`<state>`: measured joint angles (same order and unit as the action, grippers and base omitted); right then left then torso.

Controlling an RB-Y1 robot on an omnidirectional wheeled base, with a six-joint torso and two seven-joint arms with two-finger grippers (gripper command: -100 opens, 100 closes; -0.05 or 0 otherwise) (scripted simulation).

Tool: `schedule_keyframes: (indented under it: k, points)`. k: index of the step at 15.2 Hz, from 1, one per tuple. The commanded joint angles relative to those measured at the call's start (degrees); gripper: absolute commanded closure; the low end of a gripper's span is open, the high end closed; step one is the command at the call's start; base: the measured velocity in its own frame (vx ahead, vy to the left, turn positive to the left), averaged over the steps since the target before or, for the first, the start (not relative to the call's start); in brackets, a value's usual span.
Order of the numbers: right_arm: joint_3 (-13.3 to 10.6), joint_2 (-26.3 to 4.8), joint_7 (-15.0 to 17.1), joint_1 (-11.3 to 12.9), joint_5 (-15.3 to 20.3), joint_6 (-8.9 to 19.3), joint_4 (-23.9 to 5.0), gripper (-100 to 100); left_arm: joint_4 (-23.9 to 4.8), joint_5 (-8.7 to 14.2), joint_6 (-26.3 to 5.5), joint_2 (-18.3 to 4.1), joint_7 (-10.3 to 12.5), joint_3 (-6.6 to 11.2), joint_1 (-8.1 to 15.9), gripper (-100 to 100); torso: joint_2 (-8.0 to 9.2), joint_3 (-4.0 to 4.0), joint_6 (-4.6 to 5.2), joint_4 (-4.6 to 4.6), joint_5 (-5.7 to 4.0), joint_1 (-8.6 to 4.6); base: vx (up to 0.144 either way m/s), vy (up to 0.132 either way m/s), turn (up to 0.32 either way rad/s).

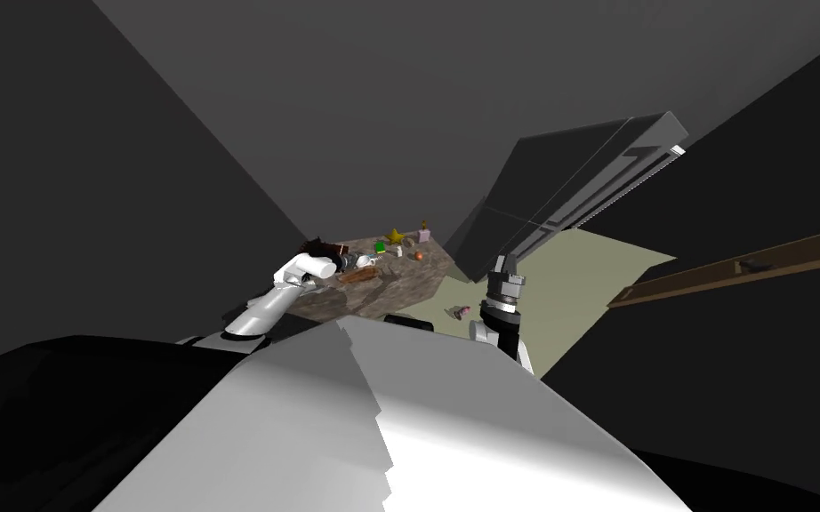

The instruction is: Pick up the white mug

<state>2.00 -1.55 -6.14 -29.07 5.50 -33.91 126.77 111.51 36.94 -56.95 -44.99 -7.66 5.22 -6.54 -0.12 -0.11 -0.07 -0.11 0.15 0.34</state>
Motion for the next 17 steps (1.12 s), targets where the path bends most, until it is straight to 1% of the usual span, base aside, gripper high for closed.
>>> schedule_keyframes:
  k: [1, 2, 4, 5, 7, 8, 9, 11, 12, 14, 15, 17]
  points:
    - [0.0, 0.0, 0.0, 0.0, 0.0, 0.0, 0.0, 0, -0.16, 0.24, -1.77, -0.15, -0.01, -0.04, -0.02, -100, 0.0, 0.0, 0.0, 0.0, 0.0, 0.0, -0.016, 0.024, 0.012]
    - [0.0, 0.0, 0.0, 0.0, 0.0, 0.0, 0.0, 0, -1.08, 2.19, -3.7, -1.73, 0.17, 0.0, 0.87, -100, 0.0, -0.01, -0.06, -0.03, 0.02, -0.02, -0.016, 0.023, -0.166]
    - [0.0, 0.0, 0.0, 0.01, 0.0, 0.0, 0.0, 0, -1.08, 2.19, -5.65, -1.73, 0.17, 0.0, 0.87, -100, 0.0, -0.02, -0.01, -0.04, 0.02, 0.01, -0.02, 0.034, -0.161]
    - [0.0, 0.0, 0.0, 0.0, 0.0, 0.0, 0.0, 0, -1.99, 4.08, -7.18, -3.26, 0.35, 0.03, 1.72, -100, 0.01, -0.02, -0.06, -0.06, 0.04, 0.02, -0.016, 0.036, -0.226]
    - [0.0, 0.0, 0.0, 0.01, 0.0, 0.0, 0.0, 0, -1.99, 4.08, -9.44, -3.26, 0.35, 0.03, 1.72, -100, 0.02, -0.03, -0.04, -0.07, 0.06, 0.08, -0.019, 0.039, -0.182]
    - [0.0, 0.0, 0.0, 0.0, 0.0, 0.0, 0.0, 0, -1.99, 4.08, -9.44, -3.26, 0.35, 0.03, 1.72, -100, 0.02, -0.02, -0.08, -0.07, 0.07, 0.08, -0.011, 0.021, 0.009]
    - [0.0, 0.0, 0.0, -0.01, 0.0, 0.0, 0.0, 0, -2.87, 5.91, -11.45, -4.72, 0.52, 0.04, 2.54, -100, 0.03, -0.03, -0.15, -0.1, 0.08, 0.06, -0.014, 0.02, -0.17]
    - [0.0, 0.0, 0.0, 0.01, 0.0, 0.0, 0.0, 0, -2.87, 5.91, -13.12, -4.72, 0.52, 0.04, 2.54, -100, 0.04, -0.03, -0.09, -0.1, 0.09, 0.09, -0.017, 0.03, -0.161]
    - [0.0, 0.0, 0.0, 0.0, 0.0, 0.0, 0.0, 0, -3.73, 7.67, -14.71, -6.11, 0.7, 0.03, 3.33, -100, 0.04, -0.03, -0.13, -0.1, 0.09, 0.1, -0.018, 0.031, -0.183]
    - [0.0, 0.0, 0.0, 0.01, 0.0, 0.0, 0.0, 0, -3.73, 7.67, -16.66, -6.11, 0.7, 0.03, 3.33, -100, 0.04, -0.03, -0.1, -0.1, 0.1, 0.12, -0.016, 0.032, -0.153]
    - [0.0, 0.0, 0.0, 0.0, 0.0, 0.0, 0.0, 0, -4.56, 9.34, -18.15, -7.43, 0.87, 0.0, 4.07, -100, 0.04, -0.03, -0.14, -0.1, 0.1, 0.12, -0.019, 0.033, -0.203]
    - [0.0, 0.0, 0.0, 0.0, 0.0, 0.0, 0.0, 0, -4.56, 9.34, -20.05, -7.43, 0.87, 0.0, 4.07, -100, 0.05, -0.02, -0.11, -0.1, 0.1, 0.14, -0.019, 0.035, -0.133]
